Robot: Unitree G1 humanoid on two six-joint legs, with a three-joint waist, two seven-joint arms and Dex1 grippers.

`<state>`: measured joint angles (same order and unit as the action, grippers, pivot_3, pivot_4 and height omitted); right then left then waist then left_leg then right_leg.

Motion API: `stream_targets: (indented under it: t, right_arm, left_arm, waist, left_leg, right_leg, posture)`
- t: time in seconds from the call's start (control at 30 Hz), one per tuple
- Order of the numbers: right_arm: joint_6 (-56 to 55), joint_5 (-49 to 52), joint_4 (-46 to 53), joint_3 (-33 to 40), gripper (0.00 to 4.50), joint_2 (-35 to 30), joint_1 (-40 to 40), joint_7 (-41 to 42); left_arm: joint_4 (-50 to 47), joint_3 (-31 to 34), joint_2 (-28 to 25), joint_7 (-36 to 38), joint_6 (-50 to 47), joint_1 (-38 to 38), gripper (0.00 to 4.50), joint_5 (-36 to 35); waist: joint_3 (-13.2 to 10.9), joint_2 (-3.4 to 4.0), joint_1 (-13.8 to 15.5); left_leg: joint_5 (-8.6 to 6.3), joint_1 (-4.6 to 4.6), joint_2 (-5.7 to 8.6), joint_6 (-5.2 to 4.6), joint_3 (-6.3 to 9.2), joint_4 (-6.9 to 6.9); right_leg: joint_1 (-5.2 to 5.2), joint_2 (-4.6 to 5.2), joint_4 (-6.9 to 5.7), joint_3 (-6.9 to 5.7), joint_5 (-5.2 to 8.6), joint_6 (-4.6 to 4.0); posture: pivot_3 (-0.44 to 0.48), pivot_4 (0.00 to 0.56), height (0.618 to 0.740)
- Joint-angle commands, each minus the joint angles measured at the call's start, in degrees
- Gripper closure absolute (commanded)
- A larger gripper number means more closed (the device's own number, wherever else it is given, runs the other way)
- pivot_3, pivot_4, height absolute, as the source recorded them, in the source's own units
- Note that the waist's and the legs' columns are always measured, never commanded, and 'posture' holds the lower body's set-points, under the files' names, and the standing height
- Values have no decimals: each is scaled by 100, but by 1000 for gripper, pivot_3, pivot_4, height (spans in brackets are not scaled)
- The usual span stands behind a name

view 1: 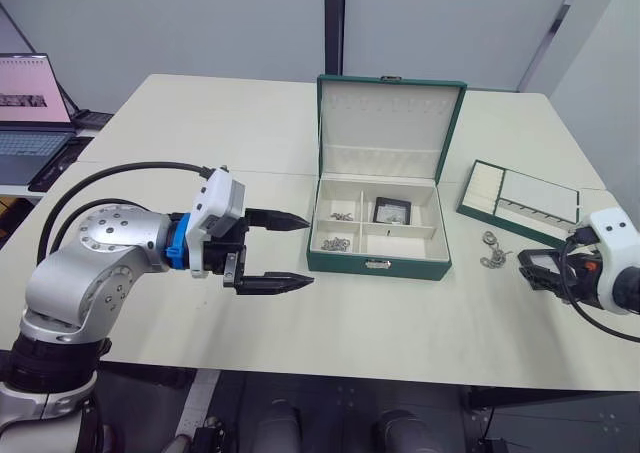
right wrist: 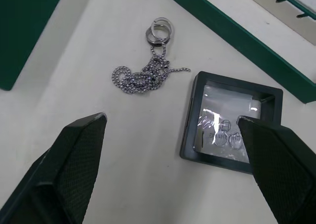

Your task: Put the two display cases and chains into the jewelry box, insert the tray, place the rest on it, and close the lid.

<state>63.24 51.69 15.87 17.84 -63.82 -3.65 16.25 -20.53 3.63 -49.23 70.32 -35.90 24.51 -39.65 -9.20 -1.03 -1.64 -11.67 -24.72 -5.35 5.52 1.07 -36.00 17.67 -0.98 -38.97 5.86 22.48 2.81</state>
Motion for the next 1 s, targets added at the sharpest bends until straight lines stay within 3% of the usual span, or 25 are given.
stream_targets:
  t: [0.03, 0.27, 0.63, 0.73, 1.0]
  right_arm:
    - [-21, -442, -192, -362, 0, 123, -353, 136]
    - [-274, -1387, -582, -974, 0, 351, -676, 343]
    - [-315, -2048, -906, -1021, 0, 766, -997, 690]
    - [-310, -2174, -889, -1009, 605, 820, -1034, 755]
    - [-275, -2418, -842, -963, 3016, 933, -1007, 873]
  left_arm:
    - [-165, 71, -36, -98, 65, -11, 20, 8]
    - [-227, 112, -90, -226, 37, -74, 20, 42]
    - [-268, 162, -158, -277, 40, -153, 20, 13]
    - [-283, 173, -168, -282, 42, -170, 0, 7]
    - [-304, 168, -176, -324, 42, -162, 0, -9]
  waist:
    - [0, 0, 0]
    - [-1, 2, 1]
    - [-1, 4, -2]
    - [-1, 4, -2]
    - [-1, 4, -2]
  left_leg:
    - [0, 0, 0, 0, 0, 0]
    - [0, 0, 0, 0, -2, 0]
    - [0, 0, -1, 0, -3, 0]
    - [0, 0, -1, 0, -3, 0]
    - [0, 0, -1, 0, -3, 0]
  right_leg:
    - [0, 0, 0, 1, 0, 0]
    - [2, 1, -1, 1, 0, 0]
    - [2, 0, -2, 2, 0, 0]
    - [3, 0, -2, 2, 0, 0]
    - [2, 0, -2, 1, 0, 0]
  posture:
    - [0, 150, 740]
    - [0, 150, 740]
    - [0, 150, 740]
    - [0, 150, 740]
    - [0, 150, 740]
